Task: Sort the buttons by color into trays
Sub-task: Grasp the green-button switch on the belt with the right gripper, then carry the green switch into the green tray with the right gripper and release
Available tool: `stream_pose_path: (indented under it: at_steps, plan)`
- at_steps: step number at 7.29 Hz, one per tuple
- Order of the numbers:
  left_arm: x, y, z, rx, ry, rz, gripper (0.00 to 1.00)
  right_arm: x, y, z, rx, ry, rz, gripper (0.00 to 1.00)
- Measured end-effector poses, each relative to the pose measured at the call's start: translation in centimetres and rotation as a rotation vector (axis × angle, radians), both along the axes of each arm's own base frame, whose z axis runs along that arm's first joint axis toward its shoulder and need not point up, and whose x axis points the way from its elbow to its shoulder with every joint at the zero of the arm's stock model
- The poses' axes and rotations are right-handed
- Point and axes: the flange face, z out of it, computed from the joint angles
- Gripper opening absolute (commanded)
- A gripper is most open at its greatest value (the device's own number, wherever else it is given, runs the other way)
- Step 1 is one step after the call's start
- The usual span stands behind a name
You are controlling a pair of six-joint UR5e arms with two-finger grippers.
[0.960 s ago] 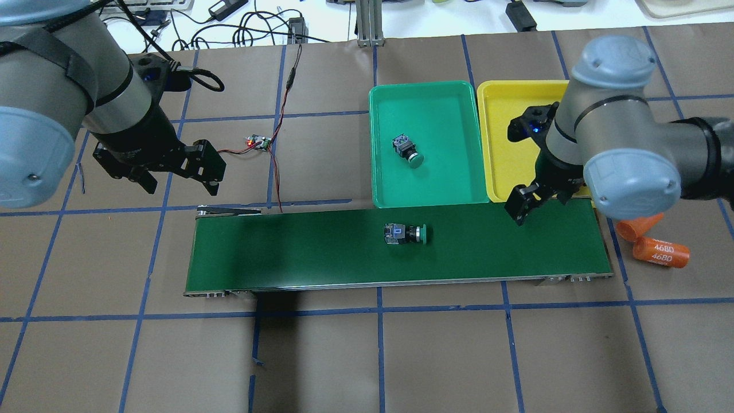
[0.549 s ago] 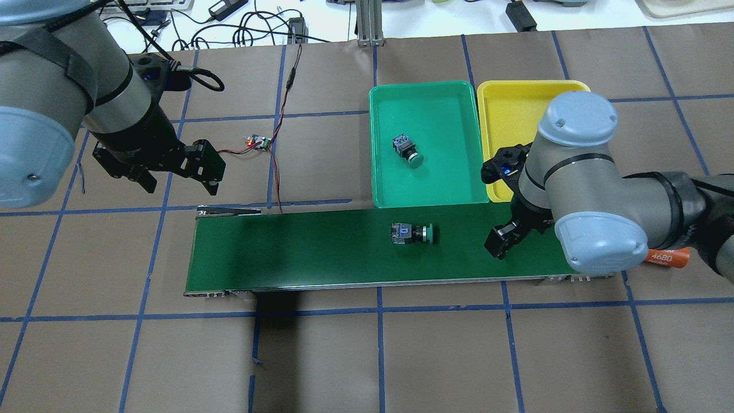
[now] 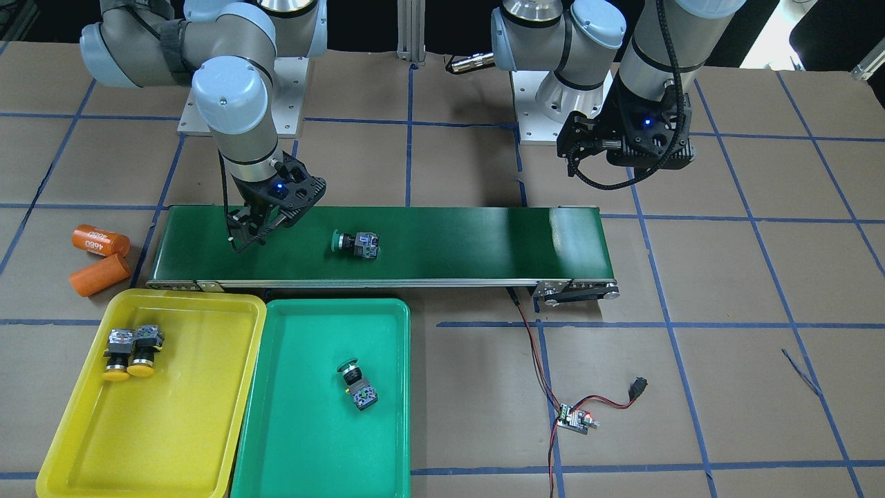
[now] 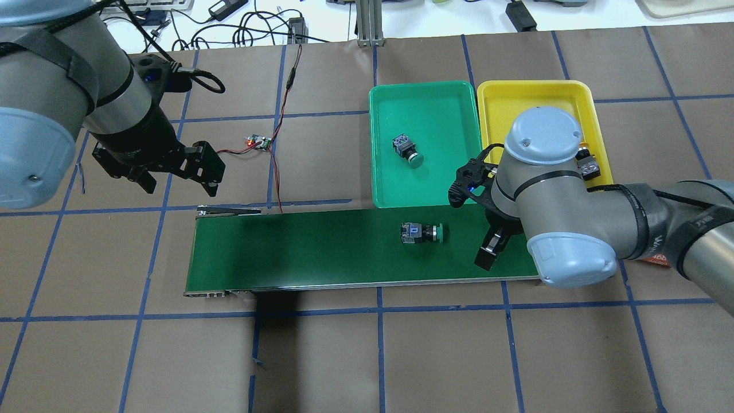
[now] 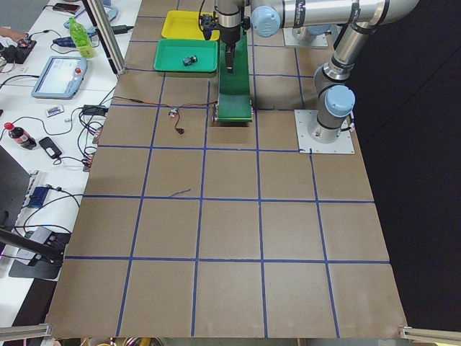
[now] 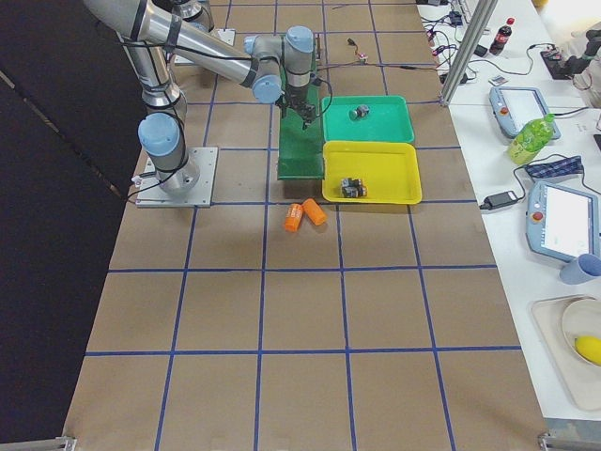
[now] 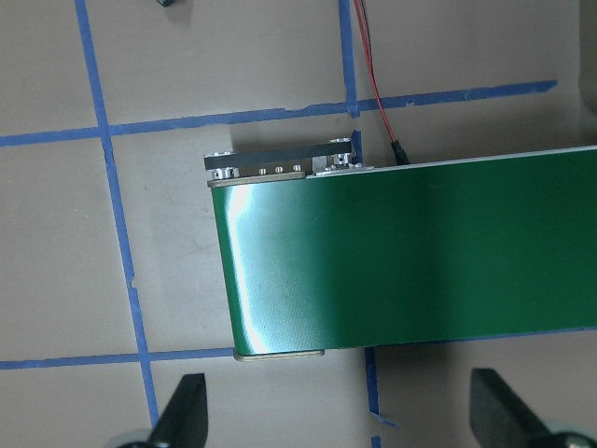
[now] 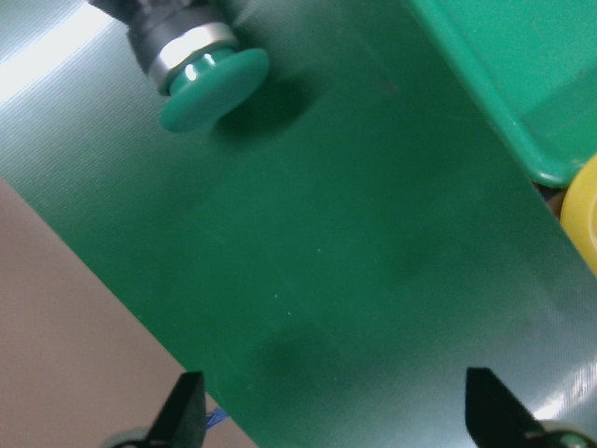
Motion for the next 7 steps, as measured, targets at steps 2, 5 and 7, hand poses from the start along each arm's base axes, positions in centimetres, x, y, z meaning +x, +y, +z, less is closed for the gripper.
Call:
stream_pose_path:
  at_steps: [2,5,7]
  plan:
    - [0.0,0.0,0.0,0.0,0.0,0.0,1.0,2.0,-1.2,-0.6,-0.074,-0.004,0.153,0.97]
    - [0.0,0.0,0.0,0.0,0.0,-0.001,1.0,6.7,-2.4,-0.9,-0.13,-0.008,0.262,0.94]
    - [0.0,0.0,0.0,0.001,0.0,-0.001,1.0,7.7,-2.5,-1.1,-0.128,-0.008,0.279,0.95]
